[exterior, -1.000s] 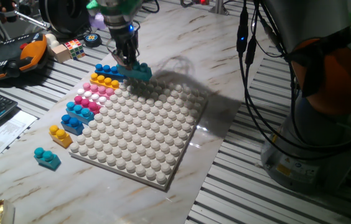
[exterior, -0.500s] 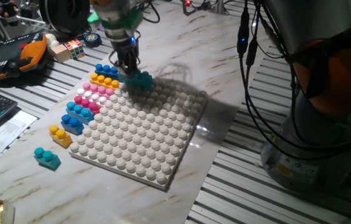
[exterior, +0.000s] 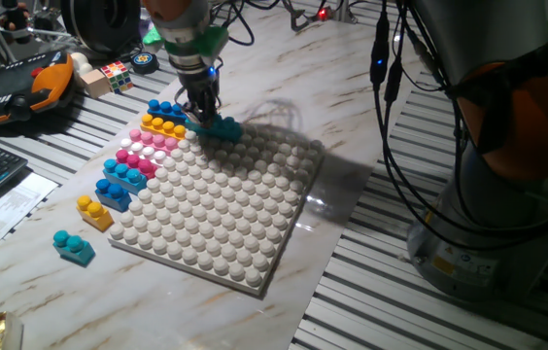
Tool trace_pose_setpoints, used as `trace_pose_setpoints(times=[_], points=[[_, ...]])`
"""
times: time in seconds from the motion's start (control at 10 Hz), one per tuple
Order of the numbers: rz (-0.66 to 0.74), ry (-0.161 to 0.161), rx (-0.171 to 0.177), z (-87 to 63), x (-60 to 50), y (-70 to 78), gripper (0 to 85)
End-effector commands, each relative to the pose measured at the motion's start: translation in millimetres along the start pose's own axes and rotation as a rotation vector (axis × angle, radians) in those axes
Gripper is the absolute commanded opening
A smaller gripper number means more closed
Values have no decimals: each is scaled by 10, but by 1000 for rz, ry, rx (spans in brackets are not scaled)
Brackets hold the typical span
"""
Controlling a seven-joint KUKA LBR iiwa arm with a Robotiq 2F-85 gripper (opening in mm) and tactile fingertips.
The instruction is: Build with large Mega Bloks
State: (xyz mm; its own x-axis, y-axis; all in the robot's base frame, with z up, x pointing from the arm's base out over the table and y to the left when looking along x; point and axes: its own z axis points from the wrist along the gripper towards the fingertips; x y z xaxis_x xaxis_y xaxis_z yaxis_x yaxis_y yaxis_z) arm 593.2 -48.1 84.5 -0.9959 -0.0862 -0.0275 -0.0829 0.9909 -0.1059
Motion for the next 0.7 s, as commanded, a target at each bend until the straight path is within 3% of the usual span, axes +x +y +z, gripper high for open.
trace_pose_setpoints(times=[0.0,0.1,0.3,0.5,0.6], points=[[33,-2,6,-13,-1,1,500],[53,-2,6,-27,-5,-1,647],[69,1,5,-95,-10,-12,770],[90,19,6,-298,-28,-51,800],[93,20,25,-398,-54,-72,787]])
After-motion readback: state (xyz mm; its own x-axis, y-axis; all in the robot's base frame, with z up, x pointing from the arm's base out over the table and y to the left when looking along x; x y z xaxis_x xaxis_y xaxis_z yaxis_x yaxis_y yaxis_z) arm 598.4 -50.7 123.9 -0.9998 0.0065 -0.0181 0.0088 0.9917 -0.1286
